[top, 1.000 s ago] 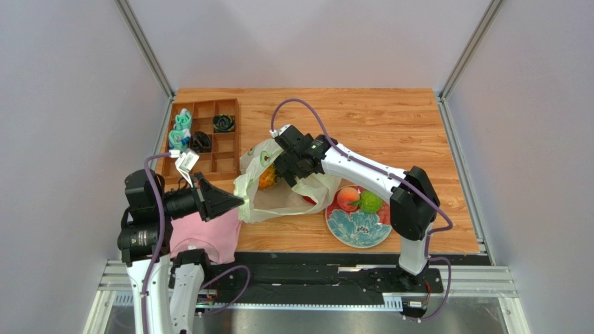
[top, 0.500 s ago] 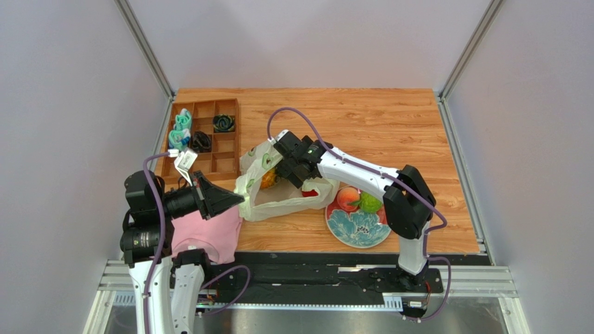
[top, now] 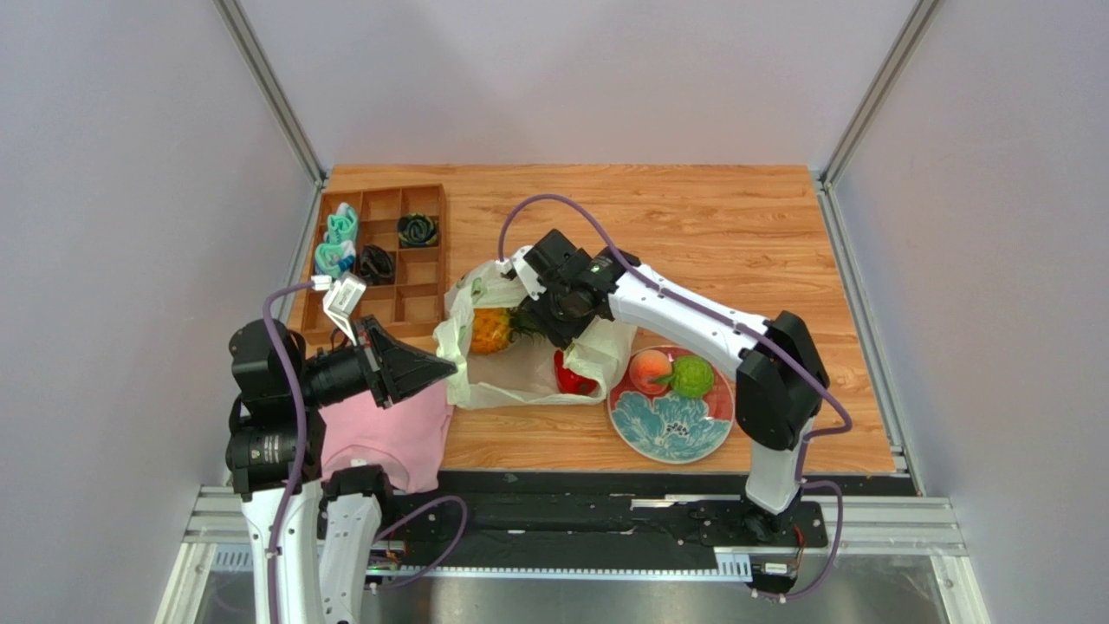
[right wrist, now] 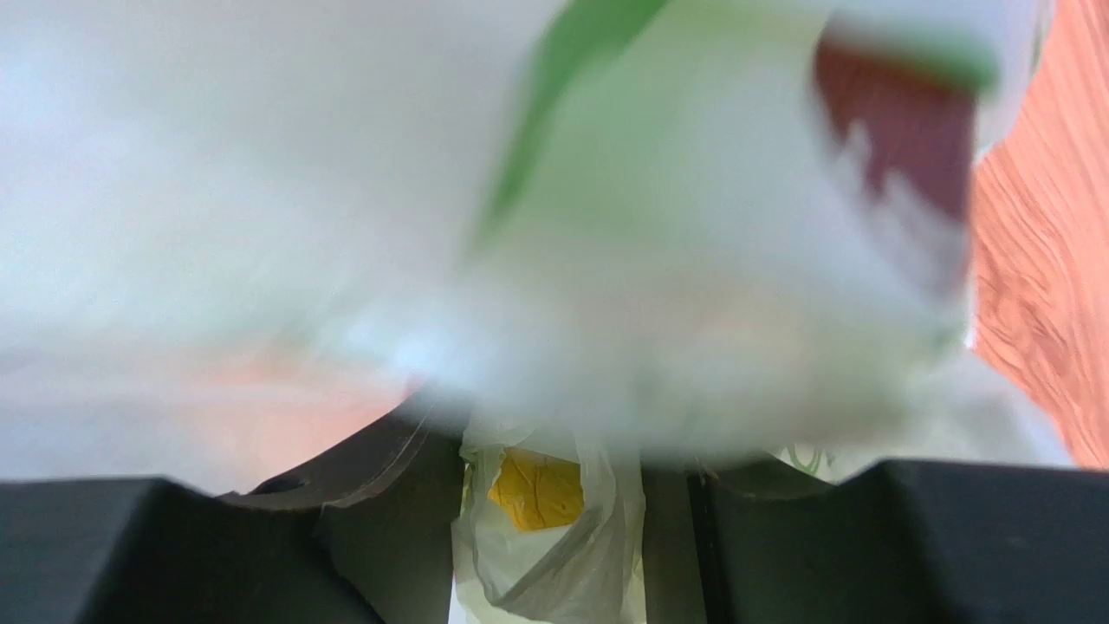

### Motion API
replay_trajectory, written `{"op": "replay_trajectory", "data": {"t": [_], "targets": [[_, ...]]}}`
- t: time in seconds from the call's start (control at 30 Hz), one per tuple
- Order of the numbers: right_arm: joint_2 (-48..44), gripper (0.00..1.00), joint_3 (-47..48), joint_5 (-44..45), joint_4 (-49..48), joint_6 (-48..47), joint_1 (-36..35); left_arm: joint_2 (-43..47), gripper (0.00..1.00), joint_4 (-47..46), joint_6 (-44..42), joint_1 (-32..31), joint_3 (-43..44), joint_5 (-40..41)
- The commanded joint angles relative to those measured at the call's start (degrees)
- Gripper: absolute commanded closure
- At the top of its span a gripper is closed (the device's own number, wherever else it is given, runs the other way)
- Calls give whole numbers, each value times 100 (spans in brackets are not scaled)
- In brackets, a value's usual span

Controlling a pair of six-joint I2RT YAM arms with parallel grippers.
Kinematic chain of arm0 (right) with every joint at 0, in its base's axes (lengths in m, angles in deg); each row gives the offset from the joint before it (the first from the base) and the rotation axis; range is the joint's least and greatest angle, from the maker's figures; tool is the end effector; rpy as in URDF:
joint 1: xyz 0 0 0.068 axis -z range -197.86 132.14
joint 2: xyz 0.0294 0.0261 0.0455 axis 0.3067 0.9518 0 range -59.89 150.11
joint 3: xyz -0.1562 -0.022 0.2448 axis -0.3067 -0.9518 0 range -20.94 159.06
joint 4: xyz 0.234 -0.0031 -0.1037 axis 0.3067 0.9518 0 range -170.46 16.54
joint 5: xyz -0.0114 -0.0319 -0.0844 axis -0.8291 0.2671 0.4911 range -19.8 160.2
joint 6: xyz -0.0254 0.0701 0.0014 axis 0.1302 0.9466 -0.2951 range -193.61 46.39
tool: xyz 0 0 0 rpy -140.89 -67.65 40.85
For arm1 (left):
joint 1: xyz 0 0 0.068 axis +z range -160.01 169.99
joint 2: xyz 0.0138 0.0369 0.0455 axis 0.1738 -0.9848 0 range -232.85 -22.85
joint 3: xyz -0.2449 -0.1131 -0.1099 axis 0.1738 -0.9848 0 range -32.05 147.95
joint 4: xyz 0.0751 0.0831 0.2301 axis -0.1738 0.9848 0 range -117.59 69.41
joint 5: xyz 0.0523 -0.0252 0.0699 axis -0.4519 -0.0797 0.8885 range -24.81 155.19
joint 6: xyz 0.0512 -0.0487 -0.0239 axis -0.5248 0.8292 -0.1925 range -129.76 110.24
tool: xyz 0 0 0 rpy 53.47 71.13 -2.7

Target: Take the fake fruits out of the plastic bag

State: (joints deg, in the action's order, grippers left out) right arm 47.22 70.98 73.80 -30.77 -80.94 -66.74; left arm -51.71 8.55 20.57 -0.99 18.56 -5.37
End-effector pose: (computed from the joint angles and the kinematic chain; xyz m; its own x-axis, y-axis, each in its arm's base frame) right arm 0.2711 0.3046 0.2555 -0.4969 -0.7629 -0.4137 -0.8043 0.5838 -0.1106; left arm 0.0723 -0.0483 0.3709 -0.6410 -0.2719 -0.7177 0.6098 0.3875 -0.6914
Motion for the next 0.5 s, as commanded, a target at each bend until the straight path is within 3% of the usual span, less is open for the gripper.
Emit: {"op": "replay_trajectory", "data": {"t": [0.0,0.1,0.17,0.23,0.37,0.47], "targets": [[-805,70,275,-1282,242,-83,-7,-84,100,-397,219,-40,-77,-63],[-1112,67,-163,-889,400,-207,-7,-155,100,-406,219,-31,-51,-54],[-1446,66,-551,-19,349,-321,10,-172,100,-424,211,-32,-16,-28],[-1675,71,-956,123,269,-505,150,-172,100,-432,202,-40,-16,-28],[-2035,72,-940,-910,313,-436,432,-181,100,-432,202,-40,-51,8],[-2045,70,-527,-2554,199,-104,520,-251,100,-502,228,-40,-69,25]]}}
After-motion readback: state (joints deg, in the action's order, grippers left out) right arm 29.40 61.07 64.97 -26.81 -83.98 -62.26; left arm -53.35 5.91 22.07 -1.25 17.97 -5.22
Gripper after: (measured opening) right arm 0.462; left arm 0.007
